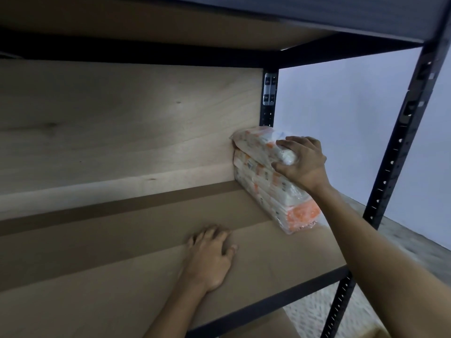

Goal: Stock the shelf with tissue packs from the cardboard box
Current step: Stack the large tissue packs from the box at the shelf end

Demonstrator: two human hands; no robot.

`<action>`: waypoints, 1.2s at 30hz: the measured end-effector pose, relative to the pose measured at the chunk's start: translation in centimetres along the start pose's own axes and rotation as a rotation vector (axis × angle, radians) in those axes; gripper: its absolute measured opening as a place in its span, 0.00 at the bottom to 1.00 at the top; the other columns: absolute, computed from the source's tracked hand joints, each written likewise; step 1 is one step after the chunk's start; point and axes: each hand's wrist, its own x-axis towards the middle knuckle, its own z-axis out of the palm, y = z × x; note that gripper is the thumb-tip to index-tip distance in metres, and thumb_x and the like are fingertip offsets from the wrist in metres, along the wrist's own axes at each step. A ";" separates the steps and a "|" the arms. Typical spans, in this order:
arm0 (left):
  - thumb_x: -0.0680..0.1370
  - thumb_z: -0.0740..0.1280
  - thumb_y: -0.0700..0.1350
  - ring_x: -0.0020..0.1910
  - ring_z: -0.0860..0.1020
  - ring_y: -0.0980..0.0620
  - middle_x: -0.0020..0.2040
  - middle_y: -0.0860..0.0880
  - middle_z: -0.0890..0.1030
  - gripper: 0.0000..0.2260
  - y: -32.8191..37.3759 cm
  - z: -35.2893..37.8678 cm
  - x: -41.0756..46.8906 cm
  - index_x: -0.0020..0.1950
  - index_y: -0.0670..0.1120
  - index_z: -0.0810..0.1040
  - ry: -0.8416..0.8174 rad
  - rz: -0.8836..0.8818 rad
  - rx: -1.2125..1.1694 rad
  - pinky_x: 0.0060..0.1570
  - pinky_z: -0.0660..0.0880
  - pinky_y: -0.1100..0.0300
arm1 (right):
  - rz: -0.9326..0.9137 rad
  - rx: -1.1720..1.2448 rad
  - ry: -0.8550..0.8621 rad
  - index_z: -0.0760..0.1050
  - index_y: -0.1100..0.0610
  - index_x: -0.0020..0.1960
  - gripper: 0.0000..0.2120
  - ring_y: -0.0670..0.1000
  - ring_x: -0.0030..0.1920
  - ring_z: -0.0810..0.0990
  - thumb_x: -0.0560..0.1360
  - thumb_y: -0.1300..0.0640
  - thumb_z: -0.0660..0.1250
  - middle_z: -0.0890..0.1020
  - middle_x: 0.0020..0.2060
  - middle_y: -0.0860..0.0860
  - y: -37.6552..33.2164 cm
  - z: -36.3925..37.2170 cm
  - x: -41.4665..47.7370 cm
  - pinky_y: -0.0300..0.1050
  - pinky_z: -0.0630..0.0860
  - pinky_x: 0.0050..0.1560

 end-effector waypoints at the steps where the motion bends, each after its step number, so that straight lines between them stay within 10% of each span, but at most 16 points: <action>1: 0.80 0.52 0.60 0.76 0.55 0.52 0.77 0.53 0.58 0.23 0.0 0.0 0.0 0.74 0.58 0.61 0.000 0.002 0.001 0.74 0.50 0.51 | 0.004 0.008 0.007 0.77 0.44 0.60 0.24 0.51 0.67 0.63 0.65 0.46 0.74 0.76 0.62 0.44 0.1 0.0 0.0 0.56 0.68 0.59; 36: 0.80 0.53 0.60 0.76 0.57 0.52 0.77 0.53 0.60 0.22 -0.1 0.0 0.2 0.74 0.58 0.62 0.003 0.004 -0.004 0.74 0.51 0.52 | -0.057 -0.118 -0.197 0.69 0.42 0.68 0.25 0.51 0.76 0.56 0.73 0.37 0.64 0.66 0.73 0.48 -0.2 -3.5 -0.9 0.63 0.55 0.72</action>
